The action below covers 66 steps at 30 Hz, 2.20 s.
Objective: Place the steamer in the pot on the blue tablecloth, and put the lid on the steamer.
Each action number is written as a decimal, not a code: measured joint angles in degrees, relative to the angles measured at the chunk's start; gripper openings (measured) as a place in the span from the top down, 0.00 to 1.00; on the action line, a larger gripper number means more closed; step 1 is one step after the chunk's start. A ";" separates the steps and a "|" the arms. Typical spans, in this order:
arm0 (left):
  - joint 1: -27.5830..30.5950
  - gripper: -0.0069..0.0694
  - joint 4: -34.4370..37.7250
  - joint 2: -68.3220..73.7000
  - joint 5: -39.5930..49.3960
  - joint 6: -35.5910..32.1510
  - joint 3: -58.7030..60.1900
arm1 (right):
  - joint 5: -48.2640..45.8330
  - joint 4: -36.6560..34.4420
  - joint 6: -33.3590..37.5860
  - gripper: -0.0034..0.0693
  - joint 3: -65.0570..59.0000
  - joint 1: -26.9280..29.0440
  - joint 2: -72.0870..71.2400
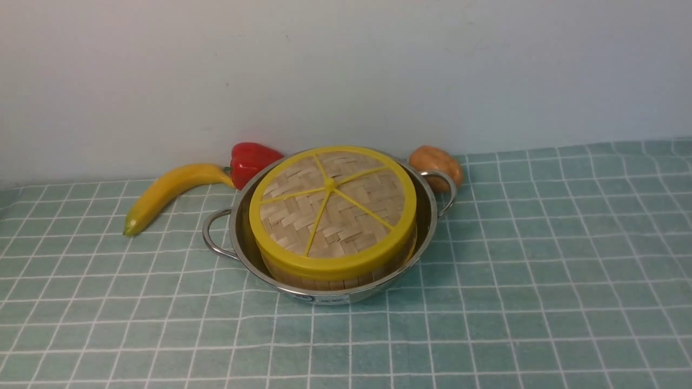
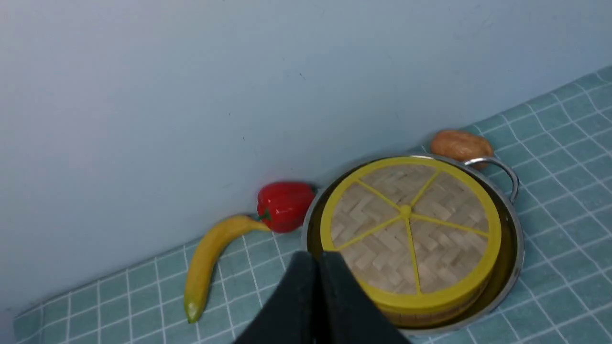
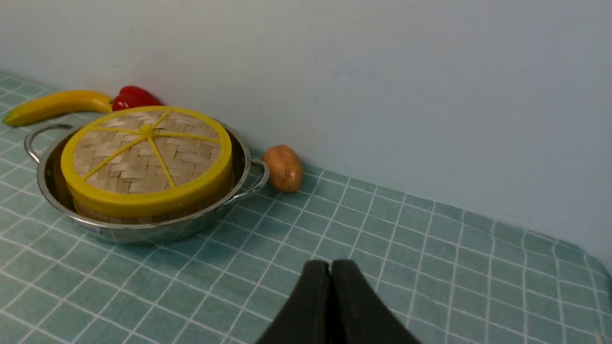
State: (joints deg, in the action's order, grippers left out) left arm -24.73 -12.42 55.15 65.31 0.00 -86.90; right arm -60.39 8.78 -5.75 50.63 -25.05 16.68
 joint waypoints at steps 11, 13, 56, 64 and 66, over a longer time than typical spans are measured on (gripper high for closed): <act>0.00 0.94 3.72 -34.07 -12.42 0.84 39.94 | 15.54 -4.17 -2.61 0.97 -25.45 0.00 -6.89; 0.00 0.94 5.28 -38.95 -13.70 1.35 43.37 | 18.01 -6.25 -2.82 0.97 -26.63 0.00 -6.96; 31.74 0.87 7.80 -54.20 -53.24 -3.63 82.92 | 35.45 -15.97 -2.91 0.72 -27.03 0.00 -6.96; 31.79 0.85 8.88 -55.15 -54.67 -3.80 87.31 | 35.58 -15.97 -2.91 0.66 -27.03 0.00 -6.96; 31.79 0.84 8.88 -55.17 -54.65 -4.19 87.31 | 35.58 -15.97 -2.91 0.63 -27.03 0.00 -6.96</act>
State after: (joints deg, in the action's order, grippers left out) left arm 7.06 -3.54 -0.02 10.66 -4.19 0.41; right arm -24.81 -7.19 -8.66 23.60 -25.05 9.72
